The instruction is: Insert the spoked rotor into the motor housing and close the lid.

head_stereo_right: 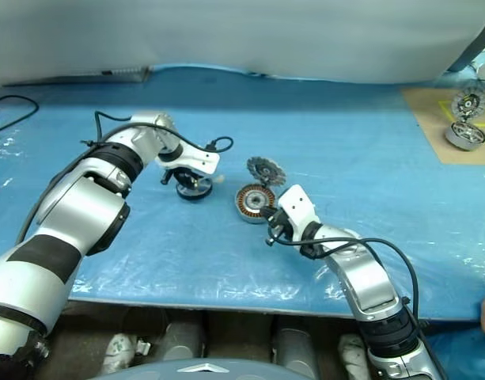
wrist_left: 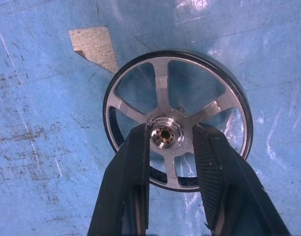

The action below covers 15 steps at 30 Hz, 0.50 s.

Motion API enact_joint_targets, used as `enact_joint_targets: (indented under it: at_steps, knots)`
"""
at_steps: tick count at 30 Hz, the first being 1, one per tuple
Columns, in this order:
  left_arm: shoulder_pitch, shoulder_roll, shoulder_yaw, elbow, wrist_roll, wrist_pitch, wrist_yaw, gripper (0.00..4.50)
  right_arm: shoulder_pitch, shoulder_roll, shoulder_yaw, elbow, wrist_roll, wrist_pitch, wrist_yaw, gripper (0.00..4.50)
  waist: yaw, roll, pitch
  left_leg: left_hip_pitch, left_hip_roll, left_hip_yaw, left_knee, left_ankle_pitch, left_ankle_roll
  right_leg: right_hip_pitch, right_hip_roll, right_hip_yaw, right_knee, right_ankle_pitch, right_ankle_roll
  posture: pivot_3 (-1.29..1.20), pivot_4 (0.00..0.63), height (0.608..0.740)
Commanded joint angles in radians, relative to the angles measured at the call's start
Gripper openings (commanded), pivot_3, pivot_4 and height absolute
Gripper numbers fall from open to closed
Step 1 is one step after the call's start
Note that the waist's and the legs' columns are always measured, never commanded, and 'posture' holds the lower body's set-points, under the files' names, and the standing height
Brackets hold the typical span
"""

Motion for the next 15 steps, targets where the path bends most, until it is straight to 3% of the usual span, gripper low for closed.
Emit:
enact_joint_targets:
  at_steps: [1, 15]
  knots:
    - [0.041, -0.012, -0.011, 0.026, 0.004, 0.001, -0.006, 0.92, -0.013, 0.002, -0.008, -0.014, 0.003, -0.016, -0.001, 0.0, 0.0, 0.0, 0.0, 0.0, 0.0, 0.0, 0.0, 0.0, 0.0, 0.0, 0.0, 0.0, 0.0, 0.0, 0.0, 0.0, 0.15, 0.74]
    - [-0.028, 0.028, 0.061, 0.004, -0.065, -0.045, -0.022, 0.92, -0.044, 0.003, -0.002, 0.02, 0.002, -0.03, 0.009, 0.0, 0.001, -0.001, 0.0, -0.002, 0.0, 0.0, -0.001, 0.0, 0.0, -0.002, 0.0, -0.001, -0.001, 0.0, 0.0, 0.0, 0.15, 0.74]
